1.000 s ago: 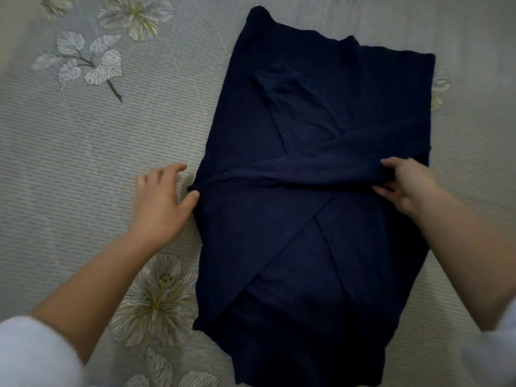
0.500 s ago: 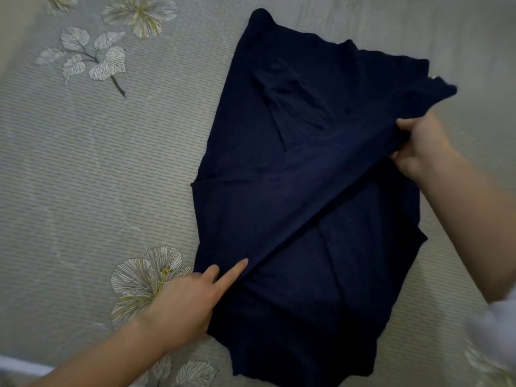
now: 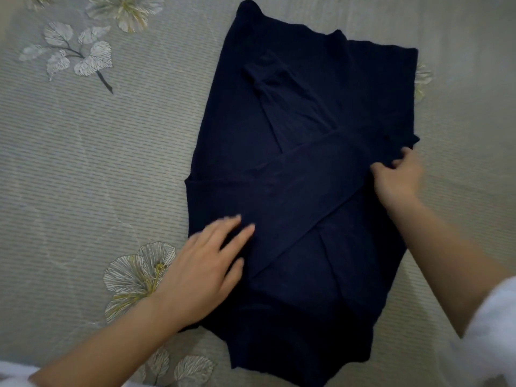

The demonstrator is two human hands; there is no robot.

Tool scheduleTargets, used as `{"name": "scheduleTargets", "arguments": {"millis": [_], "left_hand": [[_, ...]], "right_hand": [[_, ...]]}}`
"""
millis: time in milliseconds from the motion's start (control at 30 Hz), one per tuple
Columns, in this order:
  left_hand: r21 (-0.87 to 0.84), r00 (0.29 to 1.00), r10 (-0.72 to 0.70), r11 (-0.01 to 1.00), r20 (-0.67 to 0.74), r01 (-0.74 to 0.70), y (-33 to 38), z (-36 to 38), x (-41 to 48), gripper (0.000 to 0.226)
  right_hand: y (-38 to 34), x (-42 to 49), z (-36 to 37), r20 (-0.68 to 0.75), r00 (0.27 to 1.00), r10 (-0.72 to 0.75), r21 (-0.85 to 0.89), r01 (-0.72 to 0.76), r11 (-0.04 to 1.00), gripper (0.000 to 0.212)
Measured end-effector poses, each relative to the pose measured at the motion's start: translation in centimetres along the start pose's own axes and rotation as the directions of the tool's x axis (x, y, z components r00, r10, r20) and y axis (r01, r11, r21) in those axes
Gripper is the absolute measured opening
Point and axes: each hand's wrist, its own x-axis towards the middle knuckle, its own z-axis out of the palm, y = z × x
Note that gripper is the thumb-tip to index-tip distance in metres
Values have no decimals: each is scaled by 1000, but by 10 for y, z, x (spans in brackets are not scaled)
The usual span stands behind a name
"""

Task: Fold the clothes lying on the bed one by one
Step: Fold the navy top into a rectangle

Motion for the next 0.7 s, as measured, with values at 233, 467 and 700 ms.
{"name": "scheduleTargets", "arguments": {"millis": [233, 467, 700], "left_hand": [[249, 984, -83, 968, 157, 42, -17, 42, 5, 63], [274, 972, 21, 958, 234, -87, -28, 39, -52, 64], [271, 877, 280, 875, 391, -401, 7, 41, -108, 71]], "right_hand": [[71, -114, 11, 541, 780, -316, -534, 608, 587, 65], [144, -185, -32, 629, 696, -346, -555, 714, 427, 57], [189, -253, -66, 797, 388, -462, -326, 922, 210, 68]]}}
